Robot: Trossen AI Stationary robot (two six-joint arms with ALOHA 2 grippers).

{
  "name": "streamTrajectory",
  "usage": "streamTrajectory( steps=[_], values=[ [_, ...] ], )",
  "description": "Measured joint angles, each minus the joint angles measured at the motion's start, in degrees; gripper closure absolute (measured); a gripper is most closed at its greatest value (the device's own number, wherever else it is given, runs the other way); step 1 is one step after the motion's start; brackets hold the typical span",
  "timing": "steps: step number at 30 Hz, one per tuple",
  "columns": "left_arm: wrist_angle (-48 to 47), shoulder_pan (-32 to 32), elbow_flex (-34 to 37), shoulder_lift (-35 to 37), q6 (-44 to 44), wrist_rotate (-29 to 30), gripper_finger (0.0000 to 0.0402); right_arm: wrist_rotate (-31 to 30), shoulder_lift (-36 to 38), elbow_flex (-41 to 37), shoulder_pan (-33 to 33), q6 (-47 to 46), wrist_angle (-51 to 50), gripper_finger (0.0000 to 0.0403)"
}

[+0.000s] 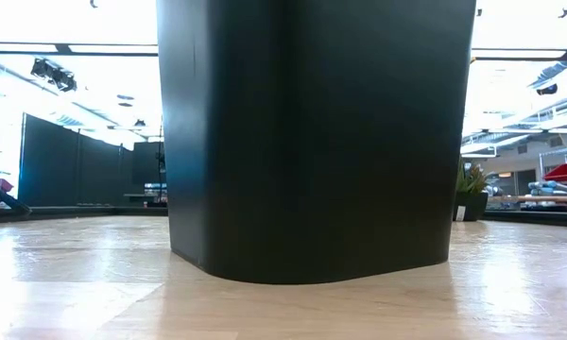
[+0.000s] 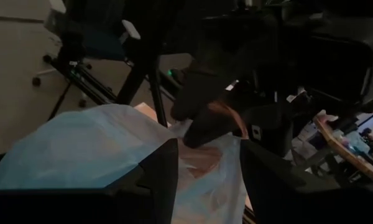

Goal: Place trash/remove bag and relplace
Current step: Close the light blue trash bag

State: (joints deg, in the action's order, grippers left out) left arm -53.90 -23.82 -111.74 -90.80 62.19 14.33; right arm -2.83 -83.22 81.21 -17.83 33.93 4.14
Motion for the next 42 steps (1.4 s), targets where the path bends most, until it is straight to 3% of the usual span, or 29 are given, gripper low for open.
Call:
streamTrajectory(
  steps=[20,26,34,42],
  values=[
    [-6.0,1.3,-0.5,0.4,1.0,-1.8,0.0275,-1.9,0.6,0.0,-0.9,0.2,-1.5,0.0245],
    [2.7,1.0,-2.3,0.7,-5.6,-3.1,0.0233,-2.1,0.6,0.0,-0.9,0.2,-1.3,0.0245],
    [-6.3,1.1,-2.2,0.9,-4.8,-4.5,0.0175,-3.9,0.6,0.0,-0.9,0.1,-1.2,0.0245],
    [-9.9,1.5,-2.2,1.1,-4.8,-4.8,0.0168,-5.3,0.6,0.0,-0.9,0.0,-0.5,0.0245]
  ],
)
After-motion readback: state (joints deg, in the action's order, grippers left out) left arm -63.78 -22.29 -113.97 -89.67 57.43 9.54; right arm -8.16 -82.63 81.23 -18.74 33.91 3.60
